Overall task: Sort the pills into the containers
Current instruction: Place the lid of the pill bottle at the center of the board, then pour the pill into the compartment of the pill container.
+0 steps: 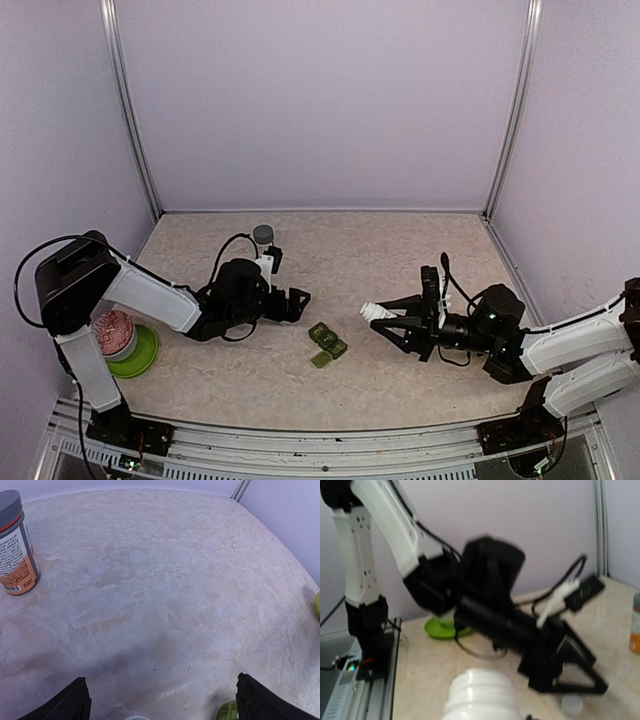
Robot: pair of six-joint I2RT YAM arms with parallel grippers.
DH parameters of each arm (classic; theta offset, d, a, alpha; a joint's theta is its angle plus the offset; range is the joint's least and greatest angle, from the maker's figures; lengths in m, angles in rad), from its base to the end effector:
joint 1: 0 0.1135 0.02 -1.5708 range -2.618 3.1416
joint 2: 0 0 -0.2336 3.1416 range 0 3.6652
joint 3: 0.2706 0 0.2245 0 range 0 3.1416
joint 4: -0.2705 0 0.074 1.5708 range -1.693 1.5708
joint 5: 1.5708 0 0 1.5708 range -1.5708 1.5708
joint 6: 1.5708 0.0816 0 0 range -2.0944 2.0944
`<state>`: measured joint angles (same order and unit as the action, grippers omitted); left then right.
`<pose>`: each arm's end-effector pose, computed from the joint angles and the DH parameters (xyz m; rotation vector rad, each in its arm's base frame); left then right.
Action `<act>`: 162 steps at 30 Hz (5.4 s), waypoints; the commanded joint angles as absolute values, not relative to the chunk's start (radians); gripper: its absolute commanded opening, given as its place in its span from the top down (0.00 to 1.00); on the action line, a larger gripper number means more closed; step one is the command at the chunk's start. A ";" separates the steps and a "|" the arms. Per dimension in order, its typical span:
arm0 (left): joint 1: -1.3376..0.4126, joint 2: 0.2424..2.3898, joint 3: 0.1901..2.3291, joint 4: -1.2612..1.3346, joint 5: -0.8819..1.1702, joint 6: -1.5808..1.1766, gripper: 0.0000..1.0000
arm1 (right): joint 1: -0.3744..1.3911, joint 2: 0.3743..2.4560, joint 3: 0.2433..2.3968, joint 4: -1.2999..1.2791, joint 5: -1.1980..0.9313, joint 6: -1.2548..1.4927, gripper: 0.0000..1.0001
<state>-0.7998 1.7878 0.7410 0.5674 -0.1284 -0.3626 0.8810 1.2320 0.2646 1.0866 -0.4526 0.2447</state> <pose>0.2639 -0.2566 0.1129 0.3748 2.0646 -0.5864 0.1385 0.2239 0.2073 -0.8609 1.3372 1.2255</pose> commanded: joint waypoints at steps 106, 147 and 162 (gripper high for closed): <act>-0.854 1.898 0.750 0.741 0.124 -0.236 0.01 | 0.868 1.892 0.406 1.200 -0.311 0.360 1.00; -0.857 1.903 0.757 0.732 0.120 -0.233 0.01 | 0.920 1.791 0.458 0.952 -0.254 0.306 1.00; -0.857 1.904 0.759 0.729 0.118 -0.234 0.01 | 0.943 1.755 0.484 0.856 -0.228 0.279 1.00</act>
